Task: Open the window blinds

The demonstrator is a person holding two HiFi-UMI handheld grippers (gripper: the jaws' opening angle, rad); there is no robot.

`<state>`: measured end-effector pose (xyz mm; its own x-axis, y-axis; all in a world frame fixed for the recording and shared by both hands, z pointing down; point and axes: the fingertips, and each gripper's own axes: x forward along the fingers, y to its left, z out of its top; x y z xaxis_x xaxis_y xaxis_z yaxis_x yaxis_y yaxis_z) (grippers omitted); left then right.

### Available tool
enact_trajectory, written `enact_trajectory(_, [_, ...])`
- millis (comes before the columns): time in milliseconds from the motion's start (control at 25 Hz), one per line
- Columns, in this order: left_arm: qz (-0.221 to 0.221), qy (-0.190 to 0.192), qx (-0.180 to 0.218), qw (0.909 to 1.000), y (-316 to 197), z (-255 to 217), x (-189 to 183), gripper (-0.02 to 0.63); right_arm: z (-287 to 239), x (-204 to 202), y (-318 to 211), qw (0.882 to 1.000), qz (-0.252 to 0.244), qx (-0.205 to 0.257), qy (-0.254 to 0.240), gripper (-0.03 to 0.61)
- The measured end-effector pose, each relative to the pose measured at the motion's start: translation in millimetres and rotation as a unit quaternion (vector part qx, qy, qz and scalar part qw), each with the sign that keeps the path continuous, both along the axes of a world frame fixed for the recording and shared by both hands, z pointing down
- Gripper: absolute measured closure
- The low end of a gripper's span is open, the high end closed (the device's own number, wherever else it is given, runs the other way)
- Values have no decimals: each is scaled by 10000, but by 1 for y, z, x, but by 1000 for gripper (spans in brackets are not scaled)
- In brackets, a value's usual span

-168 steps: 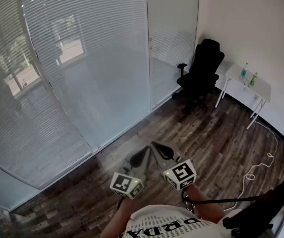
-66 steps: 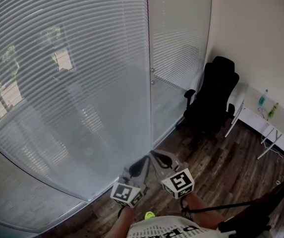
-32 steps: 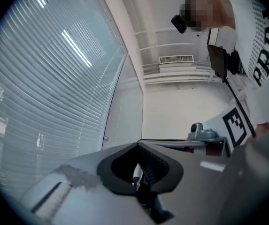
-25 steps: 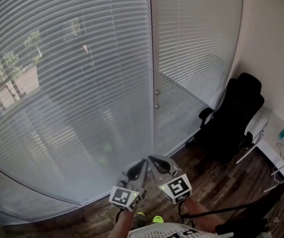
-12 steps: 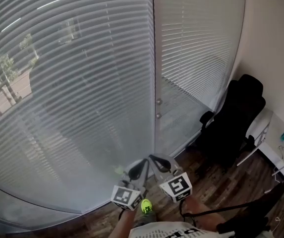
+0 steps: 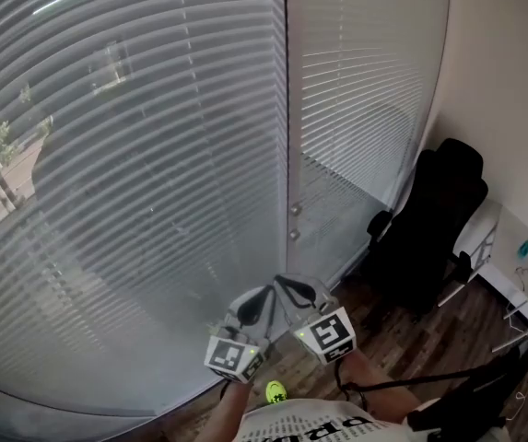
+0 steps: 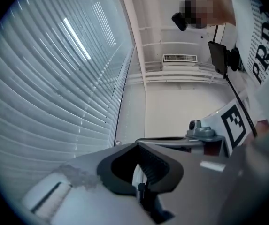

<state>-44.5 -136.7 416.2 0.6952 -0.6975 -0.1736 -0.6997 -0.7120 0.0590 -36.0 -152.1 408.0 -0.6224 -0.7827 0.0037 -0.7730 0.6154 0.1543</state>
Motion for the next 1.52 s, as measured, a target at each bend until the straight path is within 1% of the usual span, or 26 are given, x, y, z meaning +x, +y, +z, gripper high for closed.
enact_trajectory(200, [181, 52, 119, 9998, -20, 1, -2, 621, 4, -1, -23, 9996, 185, 114, 167, 574])
enact_trajectory(400, [263, 99, 156, 9995, -47, 30, -10, 621, 32, -9, -48, 9993, 304, 157, 139, 574])
enact_trajectory(480, [272, 126, 158, 9994, -53, 34, -13, 621, 37, -11, -53, 9992, 318, 140, 179, 574])
enact_trajectory(680, [331, 206, 159, 9991, -61, 37, -14, 621, 42, -12, -64, 9987, 439, 96, 222, 574])
enact_trajectory(920, [338, 119, 134, 9993, -65, 25, -8, 621, 31, -6, -71, 9975, 579, 133, 377, 574])
enact_trajectory(1080, [278, 147, 46, 9995, -74, 45, -2, 620, 53, 5, -82, 9960, 656, 163, 578, 571])
enact_trajectory(1160, [207, 147, -75, 9997, -82, 50, 0, 621, 58, 12, -91, 9955, 670, 121, 664, 565])
enact_trajectory(1280, [183, 129, -163, 9996, -92, 51, 8, 621, 59, 24, -104, 9939, 681, 117, 860, 496])
enact_trajectory(1400, [132, 92, -145, 9998, -101, 47, 15, 620, 49, 37, -117, 9913, 805, 337, 987, 492])
enact_trajectory(1520, [48, 55, -154, 9999, -113, 45, 20, 620, 37, 50, -131, 9889, 887, 608, 1029, 470])
